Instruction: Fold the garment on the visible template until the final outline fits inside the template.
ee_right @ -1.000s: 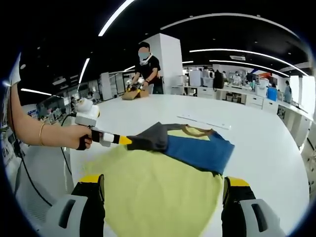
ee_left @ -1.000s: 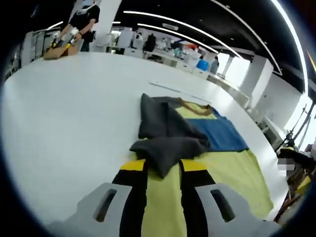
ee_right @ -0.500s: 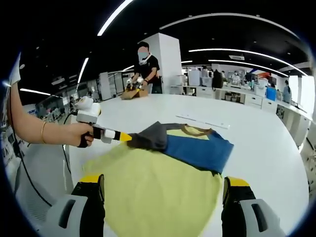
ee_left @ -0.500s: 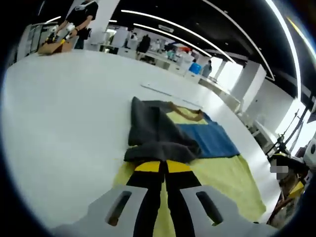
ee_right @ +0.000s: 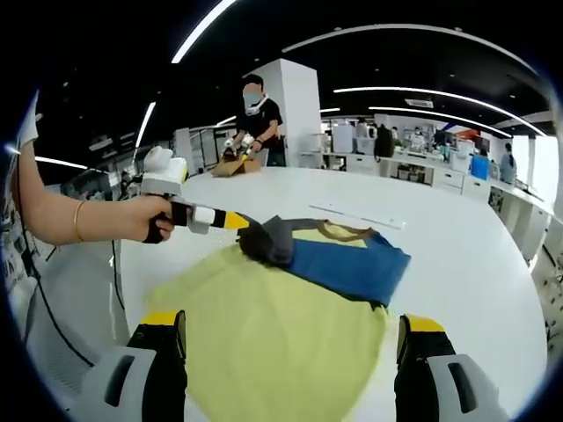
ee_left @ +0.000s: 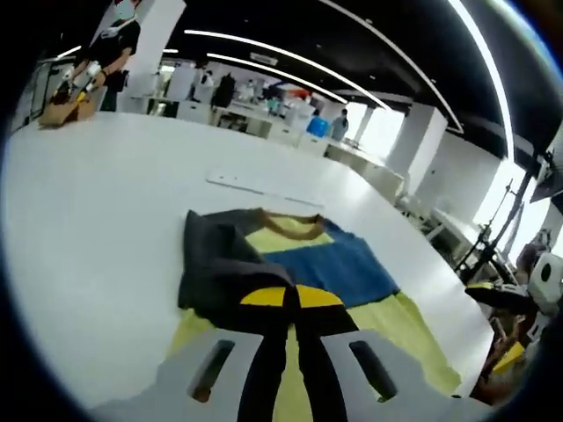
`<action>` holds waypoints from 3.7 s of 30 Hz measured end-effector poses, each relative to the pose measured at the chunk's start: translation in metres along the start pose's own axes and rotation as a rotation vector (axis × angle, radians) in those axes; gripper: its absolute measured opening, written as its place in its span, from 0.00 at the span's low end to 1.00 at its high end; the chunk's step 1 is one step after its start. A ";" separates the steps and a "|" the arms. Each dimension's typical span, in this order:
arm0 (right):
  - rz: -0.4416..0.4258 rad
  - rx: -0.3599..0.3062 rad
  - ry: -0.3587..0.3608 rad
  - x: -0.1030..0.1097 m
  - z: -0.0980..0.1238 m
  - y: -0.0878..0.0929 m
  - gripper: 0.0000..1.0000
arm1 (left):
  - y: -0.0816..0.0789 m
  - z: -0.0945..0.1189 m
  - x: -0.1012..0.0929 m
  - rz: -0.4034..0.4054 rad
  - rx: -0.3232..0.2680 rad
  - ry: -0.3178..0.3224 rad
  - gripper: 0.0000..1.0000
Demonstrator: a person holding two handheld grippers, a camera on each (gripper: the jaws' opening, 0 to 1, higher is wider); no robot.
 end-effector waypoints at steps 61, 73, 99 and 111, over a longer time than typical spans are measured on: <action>0.009 -0.011 -0.032 -0.014 0.012 0.015 0.99 | 0.033 -0.161 -0.095 -0.194 0.260 0.351 0.24; 0.024 -0.001 -0.075 -0.008 0.011 0.014 0.99 | 0.024 -0.133 -0.082 -0.256 0.210 0.367 0.76; 0.174 0.073 -0.210 0.010 0.014 0.014 0.99 | 0.014 -0.030 -0.070 -0.369 0.164 0.479 0.99; 0.235 0.114 -0.227 0.016 0.021 0.024 0.99 | 0.022 0.025 -0.058 -0.385 0.165 0.468 0.99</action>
Point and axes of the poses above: the point that each gripper's makers call its tool centre point, and the gripper's own axes: z roughly backward along the fingers, x roughly to its left, y roughly out of its underside, the point moved 7 cm from there along z, roughly backward along the fingers, and after that the axes turned 11 degrees about y, right-handed, at the moved point
